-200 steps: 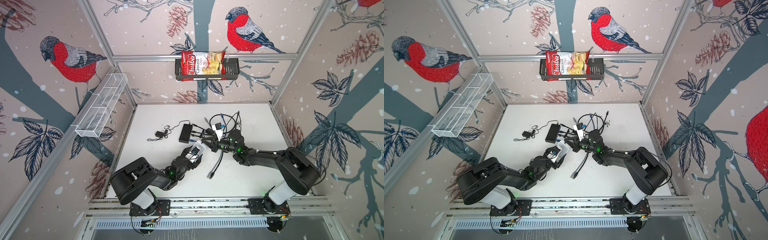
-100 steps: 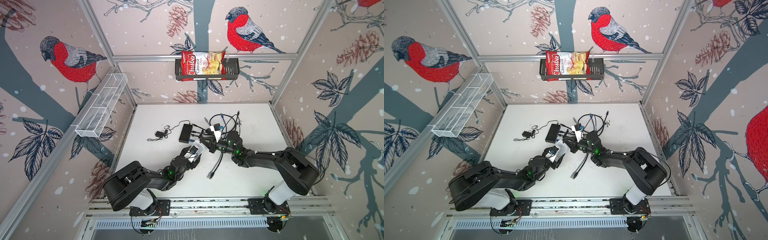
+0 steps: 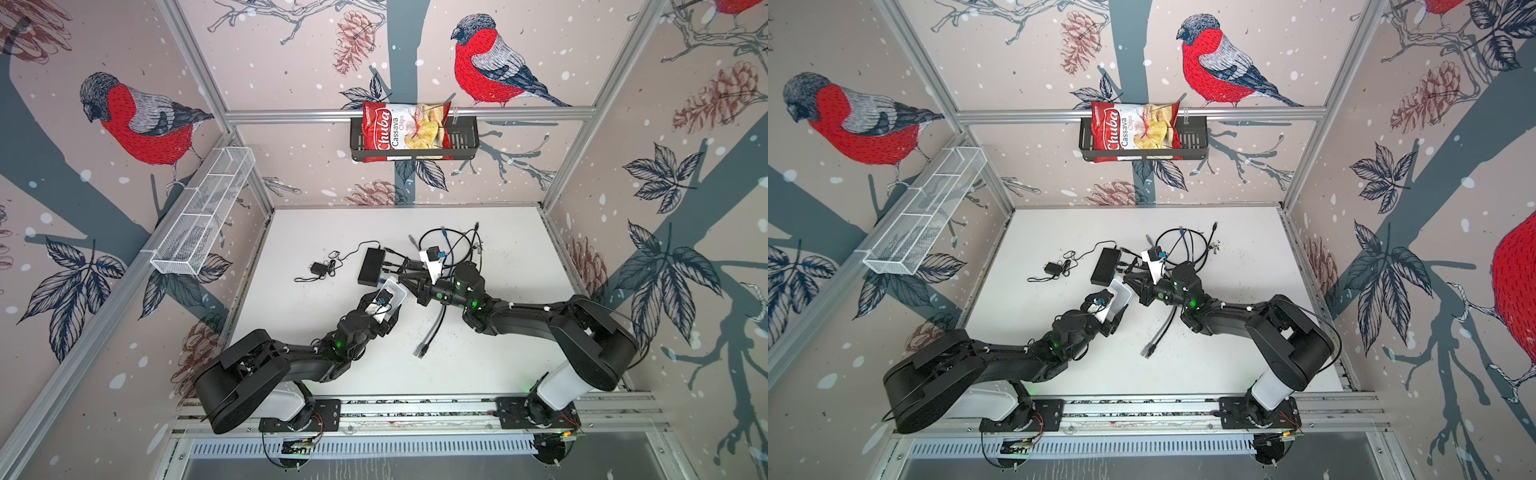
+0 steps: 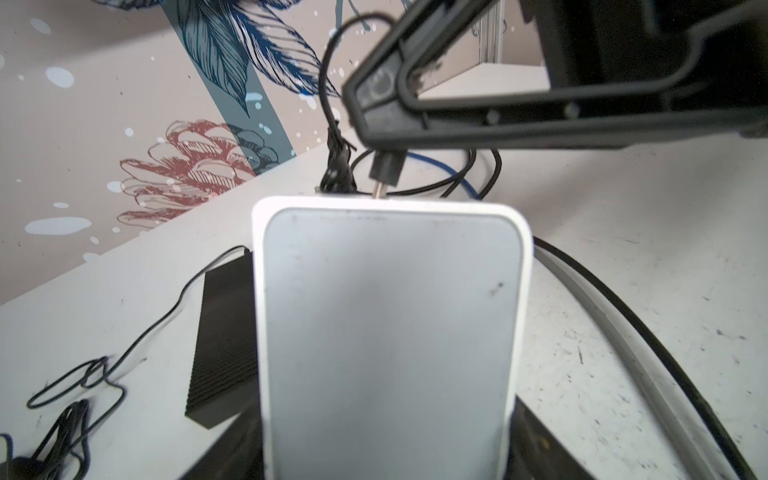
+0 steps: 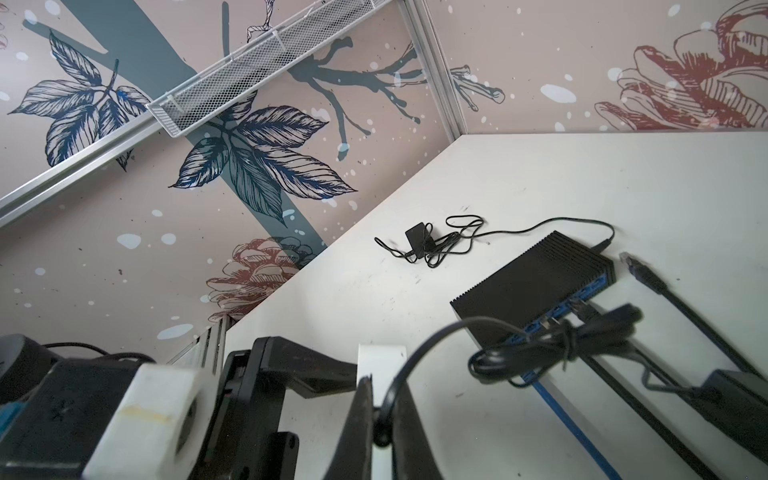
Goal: Insert the plug into the switch port
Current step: 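Push the barrel plug into the white box port with the right gripper, then open it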
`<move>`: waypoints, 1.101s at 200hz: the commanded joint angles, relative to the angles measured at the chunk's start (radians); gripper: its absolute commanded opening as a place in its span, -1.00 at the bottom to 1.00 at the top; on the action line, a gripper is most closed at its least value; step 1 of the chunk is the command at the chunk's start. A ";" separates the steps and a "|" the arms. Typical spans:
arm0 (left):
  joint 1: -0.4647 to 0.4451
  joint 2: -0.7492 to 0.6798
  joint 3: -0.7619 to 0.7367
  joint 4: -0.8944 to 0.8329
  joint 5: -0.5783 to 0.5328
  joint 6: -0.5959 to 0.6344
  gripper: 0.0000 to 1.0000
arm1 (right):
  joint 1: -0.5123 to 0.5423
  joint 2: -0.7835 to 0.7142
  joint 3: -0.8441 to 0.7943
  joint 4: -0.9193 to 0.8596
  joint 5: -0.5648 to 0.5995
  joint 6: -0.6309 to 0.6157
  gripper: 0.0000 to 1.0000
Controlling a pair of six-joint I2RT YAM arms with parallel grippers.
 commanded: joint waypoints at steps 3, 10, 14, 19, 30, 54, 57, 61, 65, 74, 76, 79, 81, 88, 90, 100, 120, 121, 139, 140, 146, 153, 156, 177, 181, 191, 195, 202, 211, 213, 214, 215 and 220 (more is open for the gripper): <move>0.000 -0.010 0.019 0.239 0.061 0.034 -0.19 | 0.009 0.032 0.037 -0.204 -0.113 -0.001 -0.84; 0.000 -0.009 0.018 0.236 0.057 0.044 -0.20 | 0.009 0.041 0.054 -0.231 -0.119 -0.007 -0.84; 0.000 -0.009 0.016 0.236 0.052 0.047 -0.20 | 0.010 0.046 0.061 -0.244 -0.121 -0.011 -0.84; 0.000 -0.009 0.014 0.237 0.044 0.050 -0.20 | 0.010 0.053 0.068 -0.253 -0.127 -0.016 -0.84; 0.000 -0.015 0.012 0.241 0.039 0.056 -0.20 | 0.014 0.063 0.078 -0.273 -0.133 -0.024 -0.84; 0.000 -0.030 0.012 0.248 0.034 0.057 -0.20 | 0.020 0.084 0.081 -0.285 -0.132 -0.024 -0.85; -0.001 -0.031 0.012 0.249 0.032 0.057 -0.20 | 0.021 0.085 0.079 -0.283 -0.129 -0.024 -0.84; 0.002 -0.032 0.013 0.252 0.030 0.055 -0.21 | 0.022 0.086 0.077 -0.280 -0.128 -0.023 -0.84; 0.002 -0.032 0.011 0.256 0.030 0.054 -0.20 | 0.022 0.086 0.075 -0.277 -0.128 -0.020 -0.84; 0.003 -0.033 0.011 0.263 0.032 0.054 -0.20 | 0.025 0.089 0.073 -0.274 -0.126 -0.018 -0.83; 0.003 -0.033 0.011 0.264 0.033 0.054 -0.20 | 0.027 0.089 0.074 -0.273 -0.127 -0.016 -0.83; 0.004 -0.033 0.011 0.264 0.033 0.054 -0.20 | 0.025 0.090 0.074 -0.273 -0.126 -0.015 -0.83; 0.004 -0.032 0.013 0.262 0.034 0.054 -0.20 | 0.026 0.089 0.076 -0.273 -0.127 -0.014 -0.83; 0.005 -0.030 0.016 0.257 0.034 0.054 -0.20 | 0.026 0.091 0.077 -0.275 -0.126 -0.014 -0.82; 0.005 -0.030 0.017 0.256 0.033 0.054 -0.20 | 0.026 0.091 0.079 -0.275 -0.125 -0.014 -0.82; 0.005 -0.027 0.017 0.250 0.026 0.050 -0.20 | 0.025 0.091 0.082 -0.277 -0.116 -0.013 -0.80; 0.009 -0.028 0.018 0.206 0.004 0.016 -0.19 | 0.018 0.093 0.094 -0.297 -0.084 -0.010 -0.79; 0.009 -0.028 0.019 0.202 0.002 0.013 -0.19 | 0.019 0.094 0.095 -0.298 -0.082 -0.010 -0.78; 0.010 -0.037 0.028 0.109 -0.004 -0.044 -0.19 | 0.010 0.095 0.100 -0.307 -0.075 -0.008 -0.78; 0.010 -0.038 0.027 0.105 -0.005 -0.047 -0.18 | 0.010 0.096 0.101 -0.307 -0.075 -0.009 -0.77; 0.010 -0.041 0.029 0.077 -0.010 -0.067 -0.19 | 0.009 0.100 0.103 -0.310 -0.070 -0.007 -0.76; 0.010 -0.044 0.029 0.044 -0.015 -0.089 -0.19 | 0.007 0.104 0.108 -0.311 -0.076 -0.003 -0.75; 0.010 -0.045 0.028 0.033 -0.015 -0.100 -0.19 | 0.008 0.107 0.109 -0.312 -0.079 -0.002 -0.74; 0.008 -0.055 0.031 -0.080 -0.008 -0.165 -0.18 | -0.004 0.118 0.125 -0.316 -0.086 0.018 -0.66; 0.009 -0.057 0.037 -0.115 -0.013 -0.181 -0.17 | -0.007 0.118 0.127 -0.314 -0.090 0.025 -0.63; 0.008 -0.057 0.060 -0.214 -0.024 -0.221 -0.16 | -0.021 0.115 0.127 -0.305 -0.096 0.048 -0.55; 0.008 -0.057 0.070 -0.253 -0.027 -0.232 -0.16 | -0.027 0.113 0.128 -0.301 -0.102 0.055 -0.52; 0.008 -0.053 0.087 -0.321 -0.034 -0.254 -0.15 | -0.042 0.107 0.130 -0.298 -0.113 0.066 -0.47; 0.008 -0.049 0.109 -0.405 -0.038 -0.291 -0.15 | -0.060 0.097 0.132 -0.298 -0.116 0.079 -0.40; 0.008 -0.050 0.115 -0.425 -0.037 -0.298 -0.15 | -0.064 0.095 0.132 -0.298 -0.117 0.079 -0.39; 0.008 -0.050 0.118 -0.435 -0.036 -0.301 -0.15 | -0.066 0.094 0.132 -0.299 -0.119 0.079 -0.39; 0.009 -0.049 0.122 -0.444 -0.037 -0.304 -0.15 | -0.067 0.092 0.132 -0.299 -0.119 0.080 -0.38; 0.009 -0.047 0.137 -0.490 -0.038 -0.319 -0.14 | -0.077 0.085 0.132 -0.303 -0.126 0.078 -0.34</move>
